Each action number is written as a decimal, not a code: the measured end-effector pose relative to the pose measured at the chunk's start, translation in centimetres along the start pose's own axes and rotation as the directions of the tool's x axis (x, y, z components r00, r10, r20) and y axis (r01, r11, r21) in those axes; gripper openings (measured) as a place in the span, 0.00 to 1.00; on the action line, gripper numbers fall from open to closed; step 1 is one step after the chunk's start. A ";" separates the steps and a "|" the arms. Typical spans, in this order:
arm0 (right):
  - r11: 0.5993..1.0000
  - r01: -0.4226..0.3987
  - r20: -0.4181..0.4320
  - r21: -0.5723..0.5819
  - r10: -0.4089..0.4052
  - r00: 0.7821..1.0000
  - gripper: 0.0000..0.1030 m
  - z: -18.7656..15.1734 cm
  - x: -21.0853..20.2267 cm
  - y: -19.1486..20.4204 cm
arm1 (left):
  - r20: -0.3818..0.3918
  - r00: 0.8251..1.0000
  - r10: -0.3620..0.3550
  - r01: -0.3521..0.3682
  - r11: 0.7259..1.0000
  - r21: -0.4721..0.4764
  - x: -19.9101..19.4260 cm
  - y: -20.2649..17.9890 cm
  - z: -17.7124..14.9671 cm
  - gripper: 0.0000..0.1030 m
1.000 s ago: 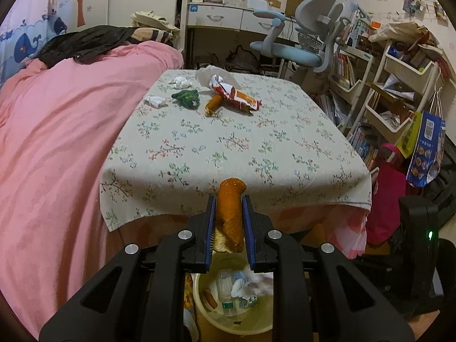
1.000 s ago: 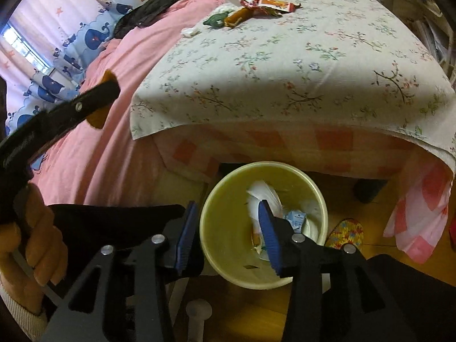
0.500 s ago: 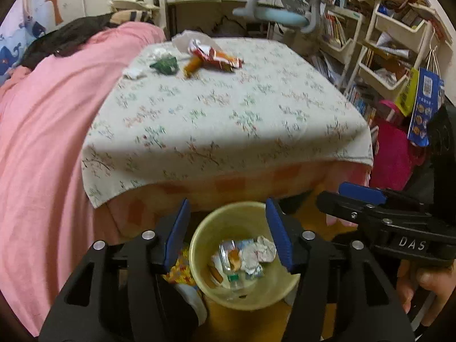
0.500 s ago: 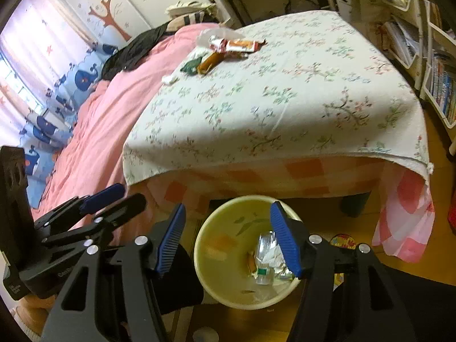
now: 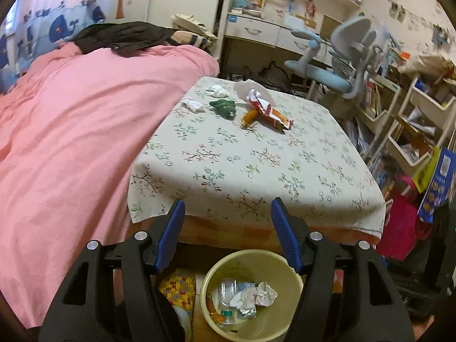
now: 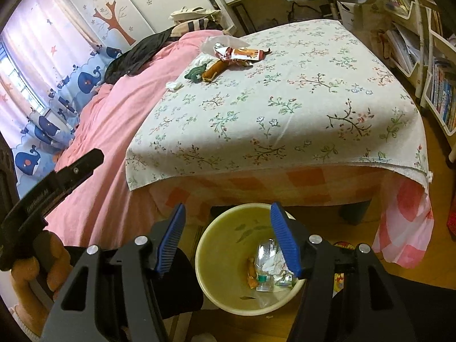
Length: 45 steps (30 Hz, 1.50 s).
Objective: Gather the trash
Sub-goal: 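Open both tools over the yellow bin to drop the items, then move both tools back over the table toward the remaining trash, then grasp the white tissue with the left tool while the right grasps the red chip bag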
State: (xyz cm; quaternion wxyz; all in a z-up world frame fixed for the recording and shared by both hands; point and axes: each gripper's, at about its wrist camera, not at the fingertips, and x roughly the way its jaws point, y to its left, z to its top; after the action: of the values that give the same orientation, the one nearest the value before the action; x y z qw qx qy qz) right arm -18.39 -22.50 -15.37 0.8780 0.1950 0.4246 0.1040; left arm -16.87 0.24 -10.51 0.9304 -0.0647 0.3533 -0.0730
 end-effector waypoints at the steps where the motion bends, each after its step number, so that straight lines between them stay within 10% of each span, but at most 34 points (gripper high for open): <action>1: 1.000 0.001 0.002 -0.005 -0.001 1.000 0.58 0.0 0.0 0.1 | 0.001 1.000 0.002 -0.002 1.000 -0.005 0.0 0.1 0.0 0.58; 16: 0.971 0.068 0.087 -0.229 -0.050 0.995 0.62 5.6 -0.2 4.2 | 0.048 0.997 0.065 -0.063 0.997 -0.047 1.8 2.6 6.4 0.58; 24: 0.870 0.198 0.131 -0.452 -0.155 0.979 0.67 11.9 5.3 6.3 | -0.011 0.990 0.143 -0.143 0.984 -0.107 8.3 5.9 11.7 0.58; 45: 0.788 0.303 0.144 -0.536 -0.269 0.952 0.67 20.1 16.2 3.9 | -0.124 0.975 0.183 -0.201 0.969 -0.146 25.2 7.1 19.0 0.58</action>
State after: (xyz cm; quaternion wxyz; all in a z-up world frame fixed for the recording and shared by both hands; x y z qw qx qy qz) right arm 7.33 -18.48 -13.78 0.9144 -0.1302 0.3743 0.0820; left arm 15.11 3.89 -13.96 0.9043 -0.0996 0.4130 0.0423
